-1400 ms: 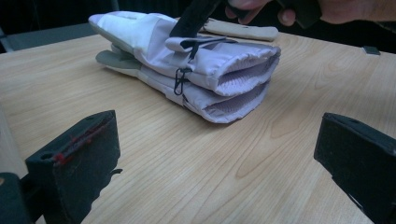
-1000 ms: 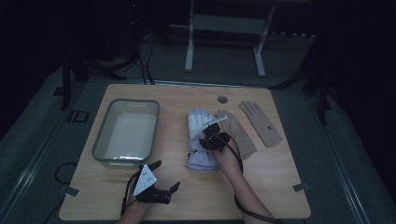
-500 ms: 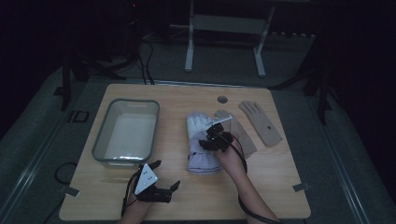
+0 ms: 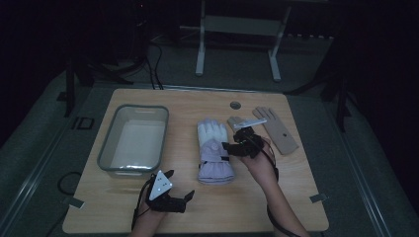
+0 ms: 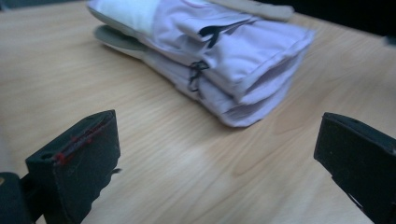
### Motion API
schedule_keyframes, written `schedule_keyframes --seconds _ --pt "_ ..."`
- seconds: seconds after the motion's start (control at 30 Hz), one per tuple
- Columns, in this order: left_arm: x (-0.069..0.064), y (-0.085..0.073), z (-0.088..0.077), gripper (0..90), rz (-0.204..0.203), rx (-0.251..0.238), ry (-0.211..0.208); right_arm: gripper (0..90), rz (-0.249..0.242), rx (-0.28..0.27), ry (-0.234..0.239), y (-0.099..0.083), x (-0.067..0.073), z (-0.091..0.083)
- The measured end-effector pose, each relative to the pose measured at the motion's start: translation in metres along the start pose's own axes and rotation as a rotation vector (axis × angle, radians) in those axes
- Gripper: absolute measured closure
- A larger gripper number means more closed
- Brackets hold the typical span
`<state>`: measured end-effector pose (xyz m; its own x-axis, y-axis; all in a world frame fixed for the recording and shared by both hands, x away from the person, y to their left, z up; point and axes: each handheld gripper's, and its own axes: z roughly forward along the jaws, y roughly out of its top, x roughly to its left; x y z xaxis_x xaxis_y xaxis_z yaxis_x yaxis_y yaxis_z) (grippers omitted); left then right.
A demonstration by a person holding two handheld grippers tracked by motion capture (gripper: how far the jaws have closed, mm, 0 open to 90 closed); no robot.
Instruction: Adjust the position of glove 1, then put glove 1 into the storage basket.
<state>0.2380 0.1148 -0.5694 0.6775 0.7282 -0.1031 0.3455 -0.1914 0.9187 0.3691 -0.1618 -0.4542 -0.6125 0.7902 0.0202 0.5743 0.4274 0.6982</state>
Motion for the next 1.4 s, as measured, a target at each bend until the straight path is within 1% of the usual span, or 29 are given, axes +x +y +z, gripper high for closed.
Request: schedule_keyframes --seconds 0.07,0.13,0.23,0.33,0.37,0.4,0.43,0.5,0.53,0.57,0.6,0.67,0.7,0.73,0.77,0.8,0.83,0.9,0.93,0.97,1.0,1.03,1.07,1.1,1.17,1.23,1.27,1.33,1.4 --pt "-0.002 0.007 -0.001 0.7 -0.02 0.005 -0.035 42.3 0.007 -0.007 0.0 -0.003 -0.006 -0.005" --pt "-0.004 0.015 -0.001 0.7 -0.032 0.015 -0.053 40.6 0.012 -0.014 0.004 -0.005 -0.011 -0.009" --pt "-0.007 0.026 0.0 0.7 -0.022 0.038 -0.059 39.7 0.006 -0.027 0.0 -0.009 -0.015 -0.013" --pt "-0.008 0.037 0.003 0.7 -0.025 0.06 -0.073 39.7 0.008 -0.046 0.022 -0.014 -0.017 -0.015" --pt "-0.008 0.041 0.005 0.7 -0.027 0.071 -0.081 39.7 -0.006 -0.055 0.02 -0.016 -0.018 -0.015" --pt "-0.009 0.045 0.006 0.7 -0.03 0.084 -0.086 39.7 -0.004 -0.057 0.025 -0.017 -0.018 -0.015" --pt "-0.009 0.054 0.011 0.7 -0.027 0.114 -0.078 39.7 -0.01 -0.059 0.025 -0.018 -0.019 -0.014" --pt "-0.01 0.06 0.014 0.7 -0.022 0.135 -0.075 40.1 -0.006 -0.053 0.021 -0.021 -0.019 -0.012" --pt "-0.01 0.065 0.017 0.7 -0.015 0.143 -0.063 40.3 -0.003 -0.054 0.02 -0.022 -0.019 -0.012" --pt "-0.01 0.069 0.018 0.7 -0.016 0.135 -0.058 40.3 0.0 -0.055 0.019 -0.023 -0.019 -0.011" --pt "-0.009 0.074 0.019 0.8 -0.019 0.133 -0.062 40.3 -0.002 -0.054 0.019 -0.023 -0.019 -0.01" --pt "-0.006 0.083 0.023 5.7 -0.03 0.133 -0.049 40.4 0.01 -0.057 0.008 -0.023 -0.019 -0.008" --pt "-0.005 0.087 0.025 5.9 -0.045 0.133 -0.051 42.5 0.028 -0.068 0.01 -0.022 -0.02 -0.008" --pt "-0.003 0.091 0.027 5.9 -0.06 0.141 -0.048 42.6 0.035 -0.083 0.015 -0.022 -0.022 -0.007" --pt "-0.003 0.091 0.027 5.9 -0.06 0.141 -0.048 42.6 0.035 -0.083 0.015 -0.022 -0.022 -0.007" --pt "-0.002 0.096 0.033 5.9 -0.072 0.154 -0.06 42.6 0.041 -0.085 0.02 -0.021 -0.022 -0.007" --pt "-0.002 0.098 0.035 7.5 -0.079 0.16 -0.057 42.8 0.06 -0.079 0.029 -0.018 -0.023 -0.004" --pt "-0.003 0.1 0.042 11.8 -0.094 0.171 -0.063 43.1 0.061 -0.075 0.029 -0.016 -0.023 0.0" --pt "-0.004 0.1 0.046 13.7 -0.099 0.179 -0.058 43.1 0.066 -0.071 0.027 -0.015 -0.023 0.002" --pt "-0.004 0.1 0.05 13.9 -0.099 0.191 -0.062 43.1 0.072 -0.072 0.035 -0.015 -0.024 0.005" --pt "-0.005 0.098 0.055 14.0 -0.106 0.202 -0.058 43.1 0.084 -0.067 0.044 -0.015 -0.024 0.008" --pt "-0.005 0.096 0.059 14.3 -0.109 0.216 -0.051 43.1 0.093 -0.062 0.046 -0.015 -0.024 0.011" --pt "-0.005 0.093 0.062 14.3 -0.12 0.23 -0.055 43.2 0.101 -0.059 0.049 -0.016 -0.025 0.014" --pt "-0.005 0.09 0.065 14.3 -0.131 0.245 -0.053 43.4 0.117 -0.057 0.067 -0.016 -0.026 0.017" --pt "-0.005 0.085 0.07 14.7 -0.127 0.268 -0.041 43.9 0.138 -0.056 0.092 -0.017 -0.027 0.023" --pt "-0.003 0.079 0.074 14.9 -0.145 0.283 -0.027 44.0 0.156 -0.041 0.121 -0.019 -0.027 0.03" --pt "-0.001 0.076 0.076 16.1 -0.152 0.295 -0.025 44.2 0.155 -0.032 0.123 -0.02 -0.026 0.034" --pt "0.001 0.07 0.079 17.1 -0.167 0.304 -0.019 46.4 0.167 -0.013 0.142 -0.022 -0.024 0.04" --pt "0.004 0.066 0.08 17.3 -0.185 0.313 -0.018 46.3 0.164 0.005 0.133 -0.025 -0.023 0.046"
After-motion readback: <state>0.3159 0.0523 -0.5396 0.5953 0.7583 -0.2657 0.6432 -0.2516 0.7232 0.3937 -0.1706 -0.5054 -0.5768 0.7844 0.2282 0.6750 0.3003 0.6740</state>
